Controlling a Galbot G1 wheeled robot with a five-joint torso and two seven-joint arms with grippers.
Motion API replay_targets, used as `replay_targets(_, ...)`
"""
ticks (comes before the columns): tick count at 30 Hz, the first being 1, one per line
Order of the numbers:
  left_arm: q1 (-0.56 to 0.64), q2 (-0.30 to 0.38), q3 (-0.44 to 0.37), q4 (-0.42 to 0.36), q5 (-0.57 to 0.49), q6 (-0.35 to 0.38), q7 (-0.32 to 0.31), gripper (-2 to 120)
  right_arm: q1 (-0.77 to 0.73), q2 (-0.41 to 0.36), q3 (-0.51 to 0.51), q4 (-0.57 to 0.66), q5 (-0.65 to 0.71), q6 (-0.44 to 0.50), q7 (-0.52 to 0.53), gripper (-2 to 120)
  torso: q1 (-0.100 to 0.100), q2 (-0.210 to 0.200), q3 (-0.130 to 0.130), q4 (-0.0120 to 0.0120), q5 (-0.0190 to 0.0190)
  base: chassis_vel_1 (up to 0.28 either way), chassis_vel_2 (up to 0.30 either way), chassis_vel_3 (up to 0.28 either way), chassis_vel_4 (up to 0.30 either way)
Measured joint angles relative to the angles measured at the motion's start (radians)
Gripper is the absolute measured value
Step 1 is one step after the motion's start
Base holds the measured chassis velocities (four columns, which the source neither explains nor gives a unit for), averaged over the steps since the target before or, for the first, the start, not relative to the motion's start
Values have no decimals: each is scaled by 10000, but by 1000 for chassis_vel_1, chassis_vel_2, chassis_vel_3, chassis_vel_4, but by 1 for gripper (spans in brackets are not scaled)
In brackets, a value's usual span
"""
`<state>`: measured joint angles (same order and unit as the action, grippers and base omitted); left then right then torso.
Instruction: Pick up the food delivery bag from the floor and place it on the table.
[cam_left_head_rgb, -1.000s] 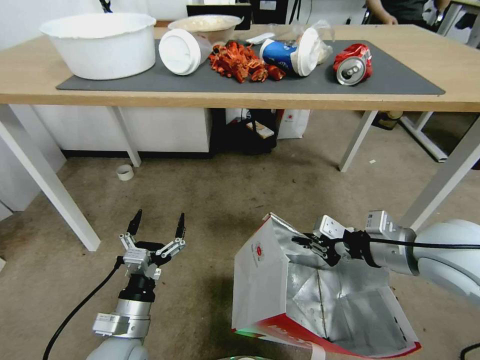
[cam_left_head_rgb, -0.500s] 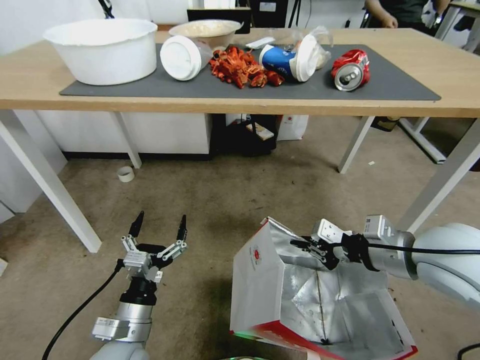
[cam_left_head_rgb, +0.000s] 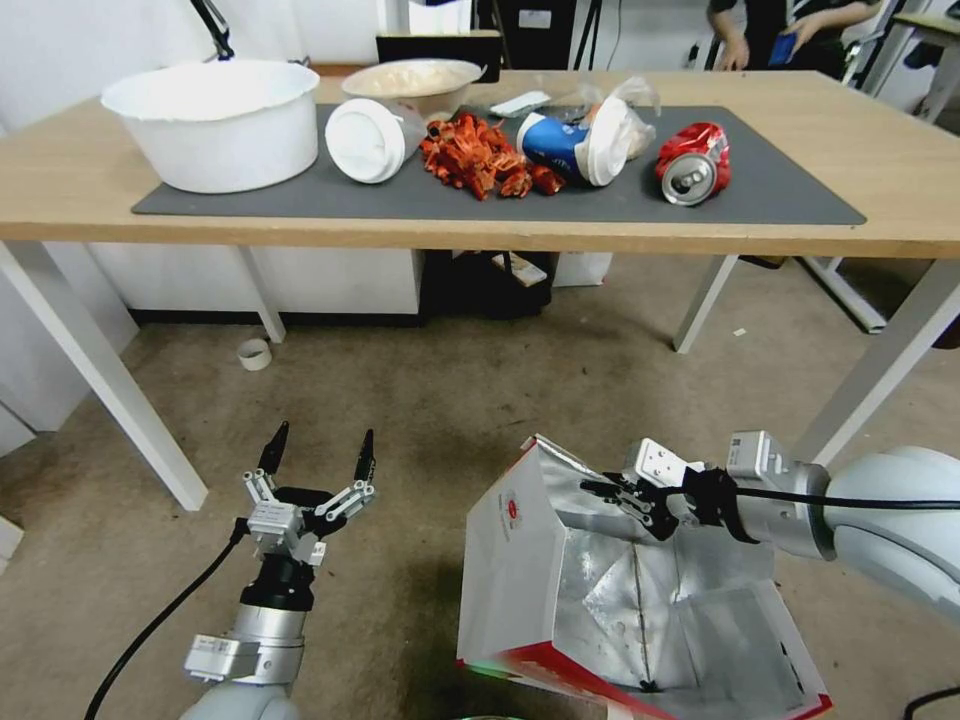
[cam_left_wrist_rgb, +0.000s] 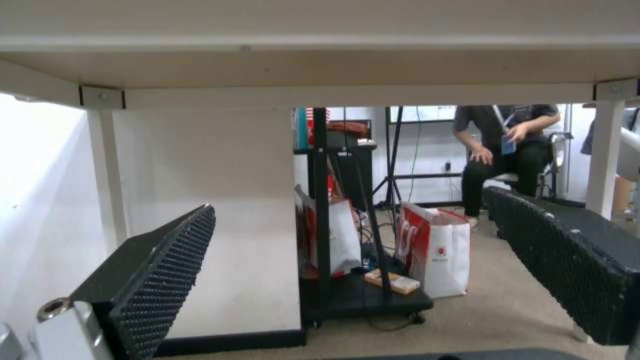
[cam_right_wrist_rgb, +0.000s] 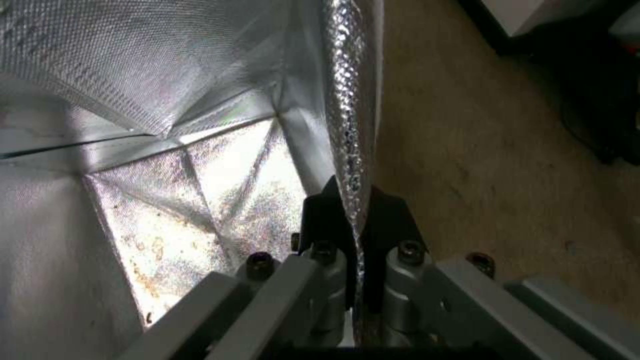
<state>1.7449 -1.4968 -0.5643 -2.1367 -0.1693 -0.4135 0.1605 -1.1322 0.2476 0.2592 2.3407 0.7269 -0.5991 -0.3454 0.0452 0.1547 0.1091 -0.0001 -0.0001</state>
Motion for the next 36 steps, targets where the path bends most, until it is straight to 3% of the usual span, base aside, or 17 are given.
replay_targets(36,86,17,22,-124,28,12,79,100,-22,-59,34,85,-26,9,-23,0,355,1440,1093,0,0,0,0,0,0)
